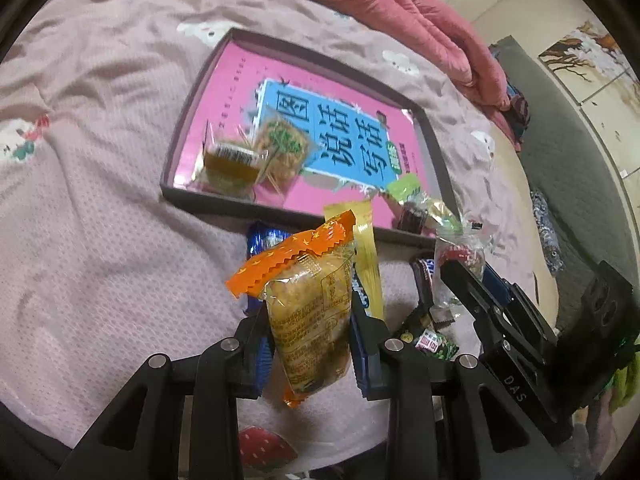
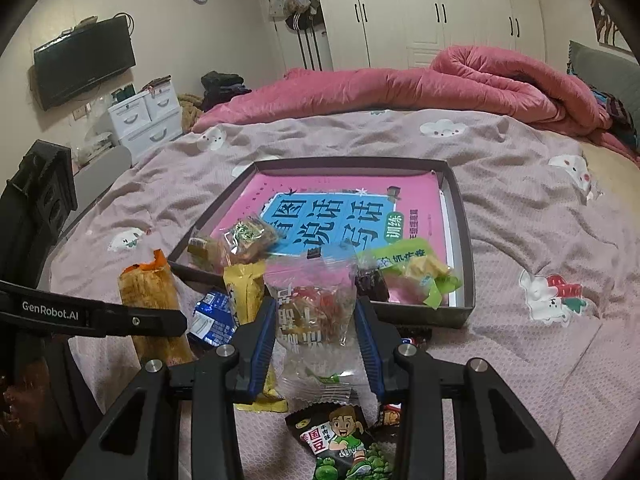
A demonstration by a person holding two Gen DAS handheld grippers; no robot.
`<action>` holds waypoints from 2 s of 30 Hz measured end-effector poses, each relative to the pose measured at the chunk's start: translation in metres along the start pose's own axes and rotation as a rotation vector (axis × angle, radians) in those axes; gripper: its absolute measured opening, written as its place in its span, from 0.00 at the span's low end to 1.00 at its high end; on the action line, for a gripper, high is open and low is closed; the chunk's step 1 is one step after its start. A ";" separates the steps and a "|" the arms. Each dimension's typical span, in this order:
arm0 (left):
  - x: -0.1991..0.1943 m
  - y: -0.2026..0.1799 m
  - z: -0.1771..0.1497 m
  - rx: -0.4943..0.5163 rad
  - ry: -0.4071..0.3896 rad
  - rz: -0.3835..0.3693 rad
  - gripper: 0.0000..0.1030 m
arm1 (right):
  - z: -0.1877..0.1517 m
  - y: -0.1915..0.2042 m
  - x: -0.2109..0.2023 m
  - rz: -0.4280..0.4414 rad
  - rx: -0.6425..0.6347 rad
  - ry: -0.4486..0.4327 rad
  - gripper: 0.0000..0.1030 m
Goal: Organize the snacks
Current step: 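Lift and carry the cracker bag with left gripper while right gripper carries candy bag to tray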
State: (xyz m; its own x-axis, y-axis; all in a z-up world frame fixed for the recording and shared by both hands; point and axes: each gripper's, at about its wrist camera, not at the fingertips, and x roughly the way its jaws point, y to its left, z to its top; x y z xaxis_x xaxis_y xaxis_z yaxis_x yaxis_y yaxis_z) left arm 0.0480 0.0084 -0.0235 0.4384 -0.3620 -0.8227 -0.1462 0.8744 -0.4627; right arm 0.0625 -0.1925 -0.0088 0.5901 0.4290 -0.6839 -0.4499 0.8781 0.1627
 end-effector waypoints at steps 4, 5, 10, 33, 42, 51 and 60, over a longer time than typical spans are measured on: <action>-0.008 -0.003 0.004 0.019 -0.030 0.009 0.32 | 0.002 0.000 -0.003 0.001 0.003 -0.015 0.38; -0.009 -0.003 0.004 0.023 -0.037 0.012 0.32 | 0.002 0.000 -0.004 -0.001 0.004 -0.019 0.38; -0.016 -0.006 0.010 0.042 -0.068 0.025 0.32 | 0.005 -0.003 -0.008 -0.010 0.017 -0.037 0.38; -0.039 -0.009 0.046 0.064 -0.223 0.042 0.32 | 0.016 -0.017 -0.019 -0.068 0.060 -0.109 0.38; -0.037 -0.018 0.060 0.085 -0.262 0.035 0.32 | 0.023 -0.028 -0.022 -0.117 0.101 -0.138 0.38; -0.028 -0.032 0.067 0.122 -0.285 0.017 0.32 | 0.025 -0.038 -0.022 -0.152 0.130 -0.143 0.38; -0.007 -0.038 0.073 0.154 -0.290 0.012 0.32 | 0.027 -0.034 -0.021 -0.157 0.124 -0.142 0.38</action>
State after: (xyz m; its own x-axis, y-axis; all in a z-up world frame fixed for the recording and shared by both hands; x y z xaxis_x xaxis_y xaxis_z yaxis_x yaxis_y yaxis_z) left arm 0.1151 0.0017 0.0242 0.6751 -0.2638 -0.6889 -0.0267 0.9245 -0.3802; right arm 0.0834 -0.2254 0.0196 0.7386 0.3035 -0.6020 -0.2650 0.9518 0.1546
